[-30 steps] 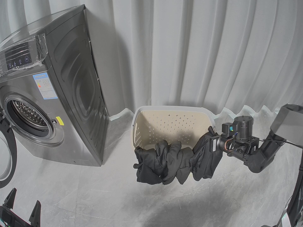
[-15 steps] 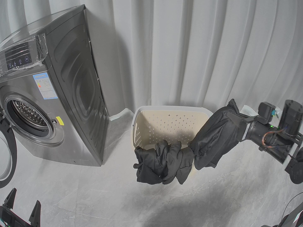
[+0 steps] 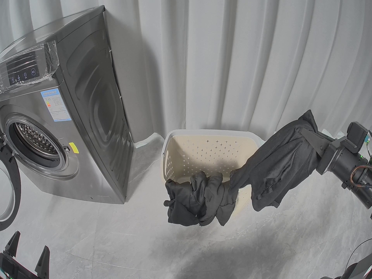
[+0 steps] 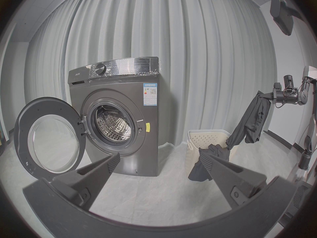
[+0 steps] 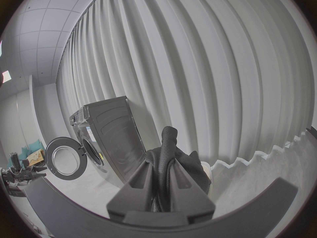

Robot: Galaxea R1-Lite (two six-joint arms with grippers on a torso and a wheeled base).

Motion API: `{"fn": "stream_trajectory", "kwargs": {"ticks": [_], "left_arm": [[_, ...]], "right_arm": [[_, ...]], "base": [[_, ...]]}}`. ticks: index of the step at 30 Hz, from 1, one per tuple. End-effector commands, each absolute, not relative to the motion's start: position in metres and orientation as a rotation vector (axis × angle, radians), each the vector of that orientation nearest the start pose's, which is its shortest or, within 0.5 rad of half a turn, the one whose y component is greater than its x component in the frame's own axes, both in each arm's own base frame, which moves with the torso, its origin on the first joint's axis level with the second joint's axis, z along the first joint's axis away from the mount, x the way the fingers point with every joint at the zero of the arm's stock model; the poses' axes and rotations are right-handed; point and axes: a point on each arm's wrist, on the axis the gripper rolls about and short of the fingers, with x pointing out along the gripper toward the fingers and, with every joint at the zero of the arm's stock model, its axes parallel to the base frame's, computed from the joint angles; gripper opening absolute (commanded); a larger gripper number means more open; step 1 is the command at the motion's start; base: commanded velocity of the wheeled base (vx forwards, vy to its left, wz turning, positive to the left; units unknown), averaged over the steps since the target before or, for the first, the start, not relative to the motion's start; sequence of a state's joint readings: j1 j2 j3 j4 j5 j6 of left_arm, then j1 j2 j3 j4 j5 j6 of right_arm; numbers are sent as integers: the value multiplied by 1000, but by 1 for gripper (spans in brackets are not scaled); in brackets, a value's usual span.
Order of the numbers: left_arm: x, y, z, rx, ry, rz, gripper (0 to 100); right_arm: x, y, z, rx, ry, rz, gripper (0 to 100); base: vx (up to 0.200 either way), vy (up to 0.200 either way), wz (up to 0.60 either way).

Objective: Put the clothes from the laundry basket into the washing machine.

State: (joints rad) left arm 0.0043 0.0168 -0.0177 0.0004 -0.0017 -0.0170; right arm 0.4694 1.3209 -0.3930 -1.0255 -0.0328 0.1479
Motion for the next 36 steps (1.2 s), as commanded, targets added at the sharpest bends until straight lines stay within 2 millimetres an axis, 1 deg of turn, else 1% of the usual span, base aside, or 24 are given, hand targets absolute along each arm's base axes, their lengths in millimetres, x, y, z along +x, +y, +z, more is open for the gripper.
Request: {"fn": "stream_trajectory", "kwargs": {"ticks": [1, 5, 10, 16, 19, 26, 36], "left_arm": [[-23, 0, 76, -17, -2, 3, 100], [-23, 0, 76, -18, -2, 3, 100], [-23, 0, 76, -9, 0, 3, 100], [-23, 0, 76, -11, -2, 0, 100], [-23, 0, 76, -11, -2, 0, 100], [-23, 0, 76, -12, -2, -2, 100], [-23, 0, 76, -12, -2, -3, 100]], "right_arm": [[167, 85, 211, 175, -87, 449, 0], [165, 84, 212, 173, -86, 455, 0], [163, 84, 207, 167, -62, 468, 0], [151, 83, 203, 159, -58, 538, 0], [143, 86, 204, 168, -56, 610, 0], [142, 87, 200, 163, -33, 612, 0], [143, 87, 201, 164, -38, 614, 0]], "base": [[-200, 0, 0], [-200, 0, 0], [-200, 0, 0], [0, 0, 0], [0, 200, 0], [0, 200, 0], [0, 200, 0]]}}
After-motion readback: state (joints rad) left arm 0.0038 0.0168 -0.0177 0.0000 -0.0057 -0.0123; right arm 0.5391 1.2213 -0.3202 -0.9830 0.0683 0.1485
